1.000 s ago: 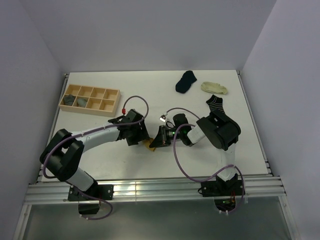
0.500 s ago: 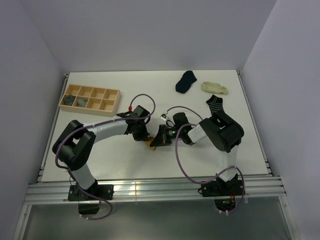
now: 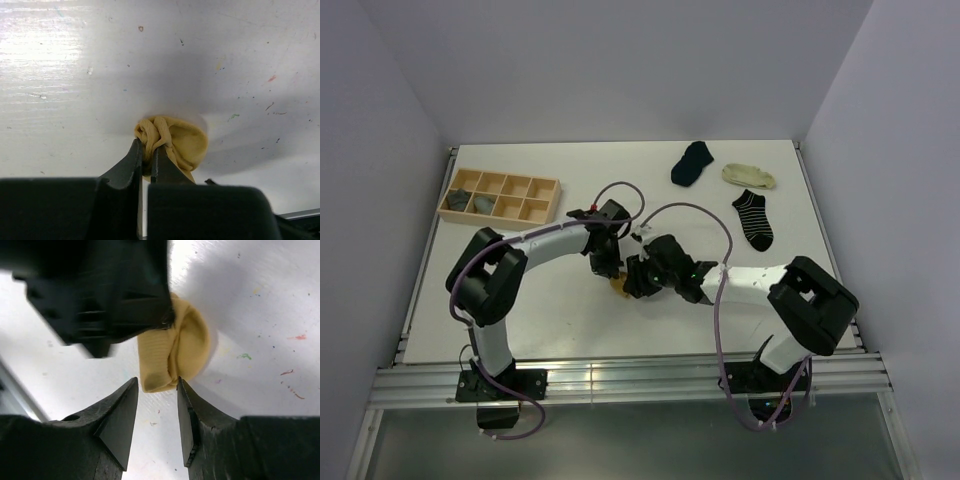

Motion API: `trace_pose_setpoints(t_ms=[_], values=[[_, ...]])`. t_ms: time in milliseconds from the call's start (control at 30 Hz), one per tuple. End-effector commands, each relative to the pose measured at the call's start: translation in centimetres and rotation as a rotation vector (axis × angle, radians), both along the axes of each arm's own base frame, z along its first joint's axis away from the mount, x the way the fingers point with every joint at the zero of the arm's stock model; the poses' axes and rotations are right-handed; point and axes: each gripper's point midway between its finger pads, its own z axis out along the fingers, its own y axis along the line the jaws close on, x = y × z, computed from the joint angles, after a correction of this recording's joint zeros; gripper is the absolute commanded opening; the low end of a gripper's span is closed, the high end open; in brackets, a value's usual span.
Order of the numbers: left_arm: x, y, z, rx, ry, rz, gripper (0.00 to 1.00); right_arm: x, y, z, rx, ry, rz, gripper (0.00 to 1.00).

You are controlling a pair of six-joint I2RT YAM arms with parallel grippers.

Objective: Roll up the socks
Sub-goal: Roll the sock at the center of the board.

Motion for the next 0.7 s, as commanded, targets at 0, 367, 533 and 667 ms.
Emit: trace_pose_setpoints(t_ms=[0,367,533,667], values=[[-0.8,1.7,-1.7,0.1,0.056,-0.052,0.0,2.4,-1.2,1.1,-0.194,-0.216,-0.088,0.45],[-0.3,1.0,-1.9,0.096,0.065,-0.083,0.0,1.2,2.5,1.6,-0.323,-0.369,0.01,0.45],[-0.5,1.1,-2.1,0.099,0.075,-0.088,0.0,0.7,3.5,0.4,-0.358,-0.374,0.051,0.45],[-0.5,1.0,-2.1,0.092,0.074,-0.087,0.0,0.6,3.5,-1.1,-0.416,-0.385,0.055,0.44]])
